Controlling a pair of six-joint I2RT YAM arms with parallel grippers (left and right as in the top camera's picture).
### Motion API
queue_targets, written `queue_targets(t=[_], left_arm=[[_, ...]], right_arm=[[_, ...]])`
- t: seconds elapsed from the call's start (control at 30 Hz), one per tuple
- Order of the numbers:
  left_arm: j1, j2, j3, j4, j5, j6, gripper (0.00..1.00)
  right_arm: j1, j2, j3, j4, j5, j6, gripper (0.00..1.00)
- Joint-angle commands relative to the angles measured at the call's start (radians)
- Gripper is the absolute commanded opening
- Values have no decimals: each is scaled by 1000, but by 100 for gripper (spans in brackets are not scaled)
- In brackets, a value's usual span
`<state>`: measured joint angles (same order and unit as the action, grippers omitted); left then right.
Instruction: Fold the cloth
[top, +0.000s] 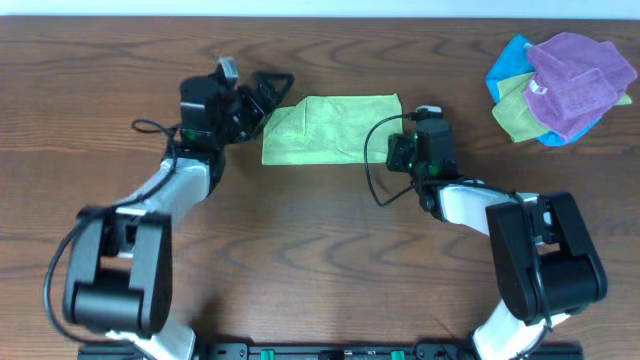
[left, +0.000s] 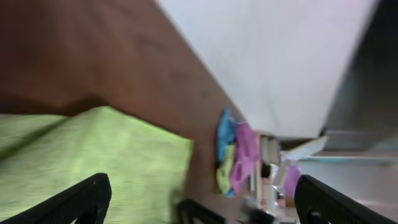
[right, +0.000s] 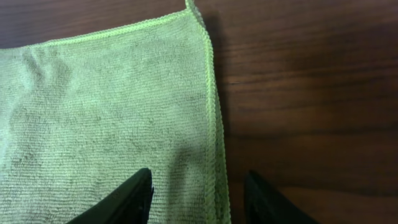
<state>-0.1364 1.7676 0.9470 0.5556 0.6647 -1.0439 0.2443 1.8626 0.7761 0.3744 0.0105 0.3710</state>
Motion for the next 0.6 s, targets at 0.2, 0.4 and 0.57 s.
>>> queue_targets(t=[0.2,0.4,0.57], left_arm=[[-58,-40,20,-324,21,82,95],[-139,-35,20,-466,-214,124,95],[-139,17,20,-491,-247,132,95]], right_arm=[[0,-19,9,-1,-23,2,46],[0,-19,9,-1,-23,2,46],[0,-19,9,0,-23,2,46]])
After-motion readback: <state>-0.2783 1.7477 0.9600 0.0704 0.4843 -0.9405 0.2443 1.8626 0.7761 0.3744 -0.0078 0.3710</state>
